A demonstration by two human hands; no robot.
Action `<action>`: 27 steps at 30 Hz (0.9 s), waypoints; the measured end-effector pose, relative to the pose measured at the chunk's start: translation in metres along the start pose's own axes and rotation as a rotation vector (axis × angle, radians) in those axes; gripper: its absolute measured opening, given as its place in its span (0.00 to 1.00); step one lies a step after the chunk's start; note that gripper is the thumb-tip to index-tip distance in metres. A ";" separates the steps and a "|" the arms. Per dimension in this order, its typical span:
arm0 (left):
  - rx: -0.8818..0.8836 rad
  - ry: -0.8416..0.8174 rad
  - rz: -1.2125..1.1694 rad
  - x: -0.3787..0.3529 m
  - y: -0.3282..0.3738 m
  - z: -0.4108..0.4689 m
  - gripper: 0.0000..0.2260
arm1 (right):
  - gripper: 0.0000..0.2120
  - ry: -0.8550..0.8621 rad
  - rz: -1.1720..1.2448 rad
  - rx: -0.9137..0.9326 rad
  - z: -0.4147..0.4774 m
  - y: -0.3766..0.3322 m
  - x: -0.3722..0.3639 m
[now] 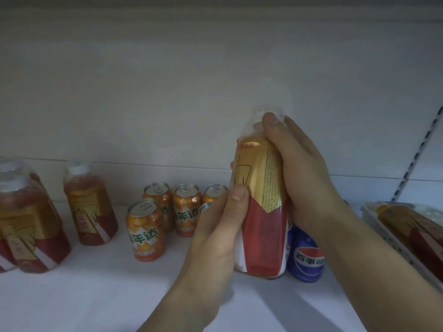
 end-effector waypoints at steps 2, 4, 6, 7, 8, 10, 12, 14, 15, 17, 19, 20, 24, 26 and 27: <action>0.006 -0.055 -0.033 0.009 0.002 -0.005 0.38 | 0.16 -0.010 -0.016 0.007 0.002 0.000 0.001; 0.037 -0.034 -0.076 0.004 0.011 -0.011 0.42 | 0.22 -0.044 0.014 -0.037 0.003 0.003 0.001; 0.136 -0.023 -0.161 -0.006 0.018 -0.019 0.37 | 0.29 -0.073 0.047 -0.109 0.003 0.007 -0.001; 0.125 -0.051 -0.127 -0.007 0.011 -0.015 0.36 | 0.30 -0.073 0.061 -0.126 0.003 0.008 -0.001; 0.102 -0.068 -0.144 -0.009 0.013 -0.008 0.34 | 0.29 -0.067 0.073 -0.132 0.003 0.008 -0.001; 0.088 0.049 -0.093 0.011 0.002 0.005 0.22 | 0.27 -0.063 0.085 -0.120 0.002 0.008 -0.001; -0.029 0.115 -0.015 0.014 0.001 0.004 0.15 | 0.25 -0.075 0.098 -0.109 0.000 0.008 -0.002; -0.048 0.098 0.032 0.004 -0.004 -0.004 0.14 | 0.26 -0.074 0.111 -0.107 -0.001 0.008 -0.003; -0.092 0.017 0.052 0.003 -0.006 -0.015 0.12 | 0.26 -0.073 0.113 -0.106 -0.001 0.008 -0.004; -0.229 -0.039 0.079 0.001 0.000 -0.027 0.11 | 0.27 -0.073 0.104 -0.107 -0.001 0.008 -0.005; -0.339 -0.044 0.042 0.003 0.003 -0.021 0.12 | 0.28 -0.084 0.079 -0.108 0.001 0.010 -0.007; -0.353 -0.039 0.037 0.005 0.002 -0.018 0.13 | 0.28 -0.098 0.064 -0.110 0.001 0.011 -0.008; -0.154 -0.106 -0.148 0.002 -0.002 -0.014 0.20 | 0.29 -0.157 -0.011 -0.091 -0.003 0.011 -0.010; -0.037 -0.103 -0.140 -0.001 -0.002 -0.007 0.21 | 0.29 -0.135 -0.030 -0.056 -0.004 0.008 -0.008; -0.043 -0.081 -0.120 0.003 -0.002 -0.002 0.21 | 0.28 -0.109 -0.035 -0.027 -0.004 0.005 -0.007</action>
Point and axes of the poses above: each hand's wrist, its own z-axis towards the middle knuckle, its own x-axis out of the back of the hand, y = z × x, the point moved 6 cm from there along z, towards the middle knuckle, and after that the axes turned 13 degrees about y, right-handed, at the moved point
